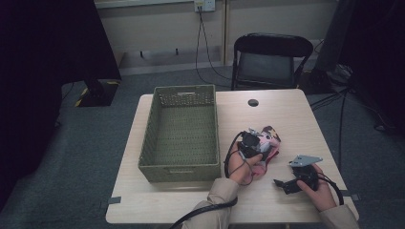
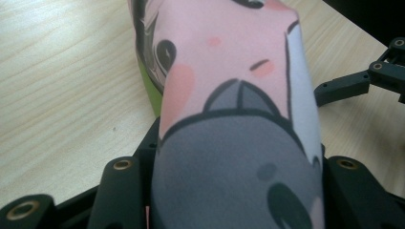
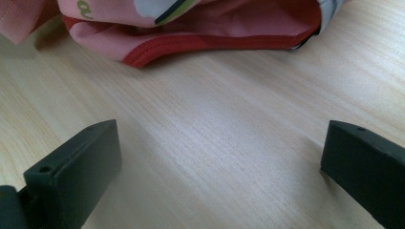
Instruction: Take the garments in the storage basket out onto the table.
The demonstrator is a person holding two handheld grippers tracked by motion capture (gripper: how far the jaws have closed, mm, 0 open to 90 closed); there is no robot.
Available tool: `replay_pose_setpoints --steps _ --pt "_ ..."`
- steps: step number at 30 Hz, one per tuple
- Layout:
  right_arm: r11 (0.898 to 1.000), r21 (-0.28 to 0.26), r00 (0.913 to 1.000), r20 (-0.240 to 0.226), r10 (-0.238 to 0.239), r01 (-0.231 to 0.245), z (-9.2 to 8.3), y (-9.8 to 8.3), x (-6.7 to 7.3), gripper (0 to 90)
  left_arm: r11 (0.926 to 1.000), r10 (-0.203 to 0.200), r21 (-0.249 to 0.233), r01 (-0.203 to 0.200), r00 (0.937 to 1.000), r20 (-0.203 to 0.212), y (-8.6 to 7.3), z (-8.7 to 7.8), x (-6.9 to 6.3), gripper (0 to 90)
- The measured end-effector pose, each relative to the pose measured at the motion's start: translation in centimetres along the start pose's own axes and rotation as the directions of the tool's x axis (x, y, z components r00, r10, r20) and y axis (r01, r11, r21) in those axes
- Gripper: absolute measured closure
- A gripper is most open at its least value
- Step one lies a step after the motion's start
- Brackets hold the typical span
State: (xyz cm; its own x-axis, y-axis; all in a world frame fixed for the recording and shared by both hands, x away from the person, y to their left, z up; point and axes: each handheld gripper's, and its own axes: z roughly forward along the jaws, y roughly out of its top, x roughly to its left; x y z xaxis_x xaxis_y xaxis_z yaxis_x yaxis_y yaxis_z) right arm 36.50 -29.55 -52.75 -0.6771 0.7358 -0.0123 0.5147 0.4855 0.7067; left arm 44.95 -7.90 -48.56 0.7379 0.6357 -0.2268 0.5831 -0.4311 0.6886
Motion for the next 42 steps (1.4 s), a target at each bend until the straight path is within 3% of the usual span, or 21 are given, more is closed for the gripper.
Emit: replay_pose_setpoints --steps 7,25,33,42 --pt "1.000 0.000 1.0000 0.000 0.001 -0.001 0.00 0.00 0.01 0.0 0.9998 -0.019 -0.002 0.019 0.9998 0.005 -0.05 0.15 0.20 45.8" --pt "1.000 0.000 1.0000 0.000 0.001 -0.001 0.00 0.00 0.00 0.0 0.9997 -0.018 0.019 0.018 0.9997 0.013 -0.21 0.35 0.39 39.1" --pt "1.000 0.001 1.0000 0.000 0.000 0.000 0.00 0.00 0.00 0.0 0.9986 -0.041 0.035 0.040 0.9988 0.028 -0.36 0.63 0.54 30.6" --pt "1.000 0.001 1.0000 0.000 0.000 0.000 0.00 0.00 0.00 0.0 0.9970 -0.068 0.038 0.068 0.9977 0.005 -0.24 0.05 0.72 15.1"
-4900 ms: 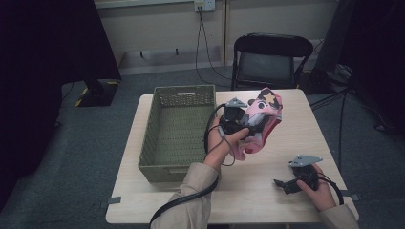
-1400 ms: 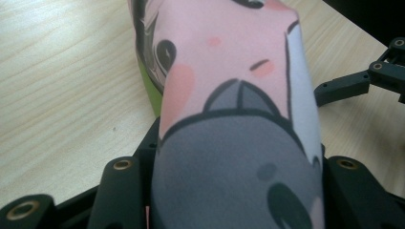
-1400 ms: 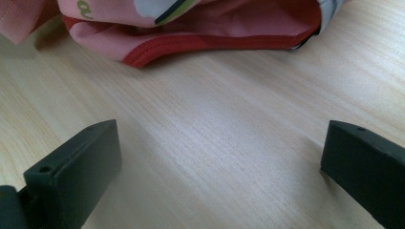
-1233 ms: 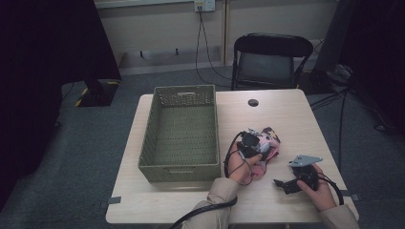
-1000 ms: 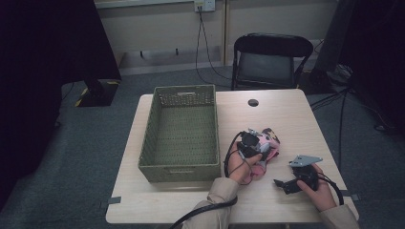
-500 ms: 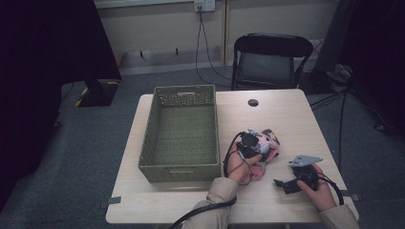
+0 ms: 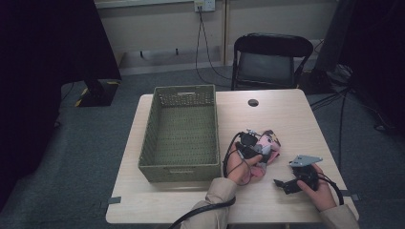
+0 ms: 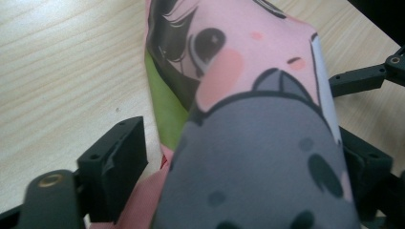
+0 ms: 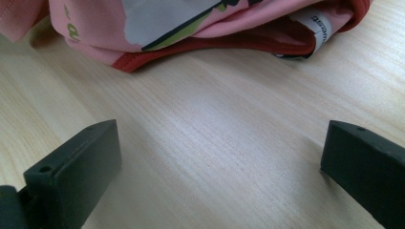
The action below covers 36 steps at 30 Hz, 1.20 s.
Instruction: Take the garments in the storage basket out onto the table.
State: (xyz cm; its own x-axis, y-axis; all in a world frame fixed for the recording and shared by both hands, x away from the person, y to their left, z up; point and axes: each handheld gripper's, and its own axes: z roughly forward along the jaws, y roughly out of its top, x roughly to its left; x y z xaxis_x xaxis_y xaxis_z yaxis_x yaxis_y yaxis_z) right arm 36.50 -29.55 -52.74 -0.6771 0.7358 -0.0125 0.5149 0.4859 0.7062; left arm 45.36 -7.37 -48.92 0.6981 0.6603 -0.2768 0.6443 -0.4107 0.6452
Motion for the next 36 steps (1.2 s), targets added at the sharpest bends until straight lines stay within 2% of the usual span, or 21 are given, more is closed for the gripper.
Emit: replay_pose_setpoints --steps 3,12,14,20,23,28,36 --pt "1.000 0.000 1.0000 0.000 0.001 -0.001 0.0 0.0 0.0 0.0 1.0000 0.000 -0.004 0.000 1.0000 -0.008 0.1 -0.5 0.0 13.6" --pt "1.000 -0.001 1.0000 0.000 0.000 0.000 0.0 0.0 0.0 0.0 0.9992 -0.008 -0.039 0.009 0.9995 0.029 0.5 -1.8 -0.4 2.9" --pt "1.000 -0.001 1.0000 0.000 0.000 0.000 0.0 0.0 0.0 0.0 0.9992 0.006 -0.039 -0.004 0.9995 0.032 0.5 -2.0 -0.4 2.7" --pt "1.000 -0.001 1.0000 0.000 0.000 0.000 0.0 0.0 0.0 0.0 0.9992 0.003 -0.040 -0.001 0.9992 0.040 0.7 -2.7 -0.7 2.7" --pt "1.000 0.000 1.0000 0.000 0.000 0.000 0.0 0.0 0.0 0.0 0.9987 0.030 -0.042 -0.028 0.9987 0.042 0.7 -3.1 -0.8 2.7" --pt "1.000 0.000 1.0000 0.000 -0.001 0.001 0.0 0.0 0.0 0.0 0.9980 0.042 -0.049 -0.040 0.9975 0.057 0.6 -3.7 -1.0 2.9" --pt "1.000 0.000 1.0000 0.000 0.000 0.000 0.0 0.0 0.0 0.0 0.9966 0.049 -0.070 -0.044 0.9960 0.074 0.1 -4.7 -1.3 3.1"
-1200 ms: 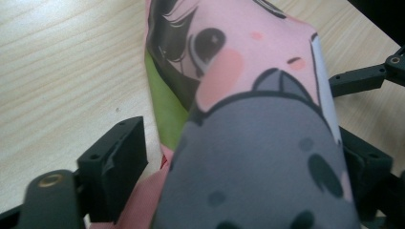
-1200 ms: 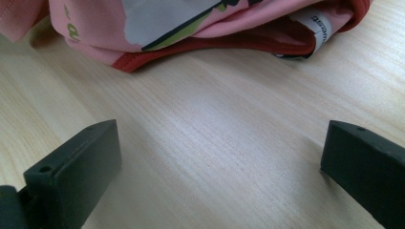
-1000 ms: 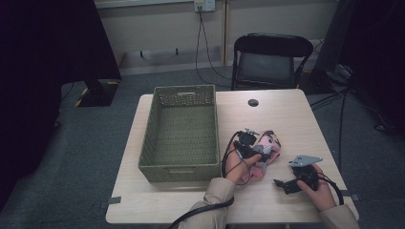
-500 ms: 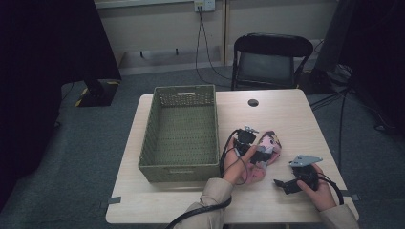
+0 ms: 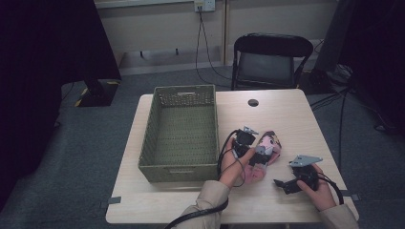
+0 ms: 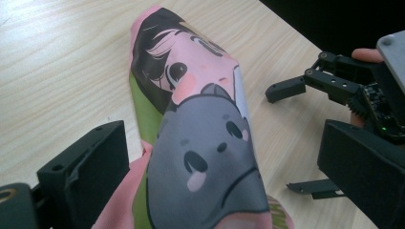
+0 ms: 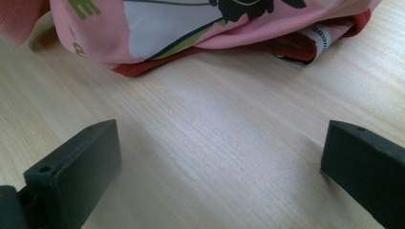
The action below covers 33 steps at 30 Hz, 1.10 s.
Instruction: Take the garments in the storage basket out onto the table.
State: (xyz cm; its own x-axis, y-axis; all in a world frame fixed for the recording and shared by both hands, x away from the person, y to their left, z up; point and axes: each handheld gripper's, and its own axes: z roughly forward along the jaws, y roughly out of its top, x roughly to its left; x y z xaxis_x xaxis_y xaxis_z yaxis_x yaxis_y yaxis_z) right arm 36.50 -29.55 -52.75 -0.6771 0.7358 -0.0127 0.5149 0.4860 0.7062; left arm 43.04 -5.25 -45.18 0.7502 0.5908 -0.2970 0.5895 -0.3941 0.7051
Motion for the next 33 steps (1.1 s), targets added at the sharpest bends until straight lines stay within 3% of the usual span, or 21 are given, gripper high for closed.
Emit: replay_pose_setpoints --steps 10,17,22,29,33 --pt "1.000 0.000 1.0000 0.000 0.000 0.000 0.0 0.0 0.0 0.0 1.0000 0.004 -0.004 -0.003 1.0000 0.009 -1.2 -1.1 -0.2 3.2" --pt "1.000 0.000 1.0000 0.000 0.000 0.000 0.0 0.0 0.0 0.0 0.9981 0.059 0.016 -0.060 0.9955 0.074 -2.1 -1.9 -1.5 2.8" --pt "1.000 -0.001 1.0000 0.000 -0.001 0.001 0.0 0.0 0.0 0.0 0.9975 0.067 0.016 -0.069 0.9928 0.099 -2.5 -2.2 -1.8 2.8" --pt "1.000 -0.001 1.0000 0.000 0.001 -0.001 0.0 0.0 0.0 0.0 0.9933 0.102 0.041 -0.108 0.9849 0.140 -3.5 -2.5 -2.4 2.8" --pt "1.000 -0.001 1.0000 0.001 -0.001 0.001 0.0 0.0 0.0 0.0 0.9893 0.124 0.055 -0.135 0.9766 0.176 -4.4 -2.7 -2.7 2.9"
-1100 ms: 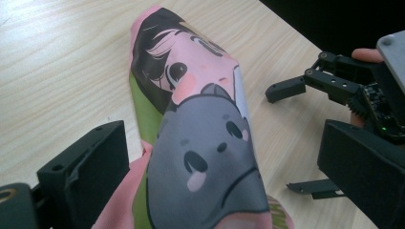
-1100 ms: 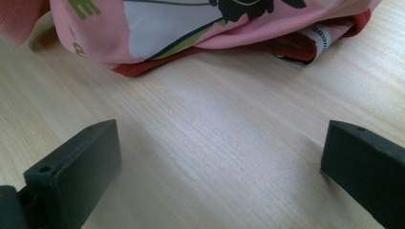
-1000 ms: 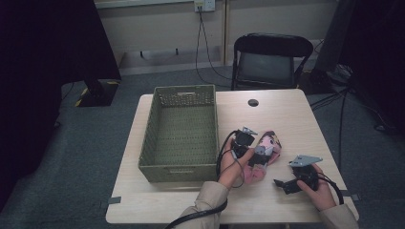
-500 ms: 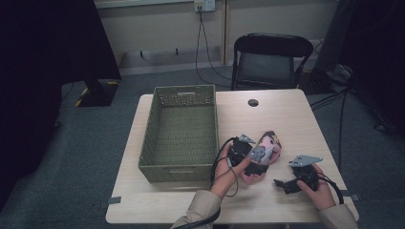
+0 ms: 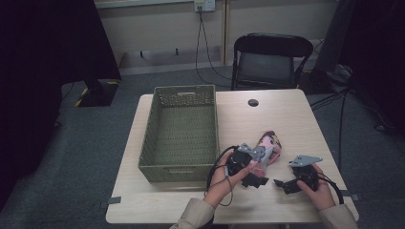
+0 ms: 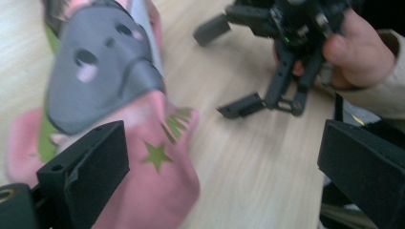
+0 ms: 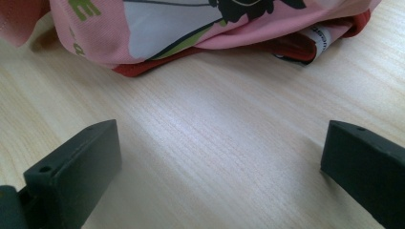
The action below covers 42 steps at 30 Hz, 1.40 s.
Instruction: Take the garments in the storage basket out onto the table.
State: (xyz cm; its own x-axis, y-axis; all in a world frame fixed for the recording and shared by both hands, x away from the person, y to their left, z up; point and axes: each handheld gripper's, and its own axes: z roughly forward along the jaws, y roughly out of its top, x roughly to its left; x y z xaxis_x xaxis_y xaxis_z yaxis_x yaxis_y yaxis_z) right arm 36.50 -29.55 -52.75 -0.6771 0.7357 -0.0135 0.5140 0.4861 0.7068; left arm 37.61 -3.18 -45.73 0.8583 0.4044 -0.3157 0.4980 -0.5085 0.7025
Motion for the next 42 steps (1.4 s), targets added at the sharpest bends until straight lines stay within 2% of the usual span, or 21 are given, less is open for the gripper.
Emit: replay_pose_setpoints --steps 9,16,22,29,33,42 --pt "1.000 0.000 1.0000 0.002 0.002 -0.002 0.0 0.0 0.0 0.0 0.9999 0.011 0.001 -0.011 0.9990 0.044 -1.2 -0.8 -0.3 3.0" --pt "1.000 0.000 1.0000 0.003 0.003 -0.003 0.0 0.0 0.0 0.0 0.9994 0.029 0.018 -0.030 0.9985 0.047 -2.2 -1.4 -0.6 3.0" --pt "1.000 0.000 1.0000 0.003 0.003 -0.003 0.0 0.0 0.0 0.0 0.9979 0.049 0.040 -0.051 0.9965 0.068 -2.9 -1.6 -0.8 3.0" --pt "1.000 0.000 1.0000 0.003 0.003 -0.003 0.0 0.0 0.0 0.0 0.9988 0.033 0.033 -0.036 0.9963 0.080 -3.9 -2.5 -0.4 3.2" --pt "1.000 0.000 1.0000 0.003 0.003 -0.003 0.0 0.0 0.0 0.0 0.9985 0.040 0.033 -0.044 0.9941 0.101 -4.3 -2.9 -0.6 3.5" --pt "1.000 -0.001 1.0000 0.004 0.004 -0.004 0.0 0.0 0.0 0.0 0.9987 0.041 0.024 -0.044 0.9930 0.110 -5.2 -3.4 -0.6 4.3"
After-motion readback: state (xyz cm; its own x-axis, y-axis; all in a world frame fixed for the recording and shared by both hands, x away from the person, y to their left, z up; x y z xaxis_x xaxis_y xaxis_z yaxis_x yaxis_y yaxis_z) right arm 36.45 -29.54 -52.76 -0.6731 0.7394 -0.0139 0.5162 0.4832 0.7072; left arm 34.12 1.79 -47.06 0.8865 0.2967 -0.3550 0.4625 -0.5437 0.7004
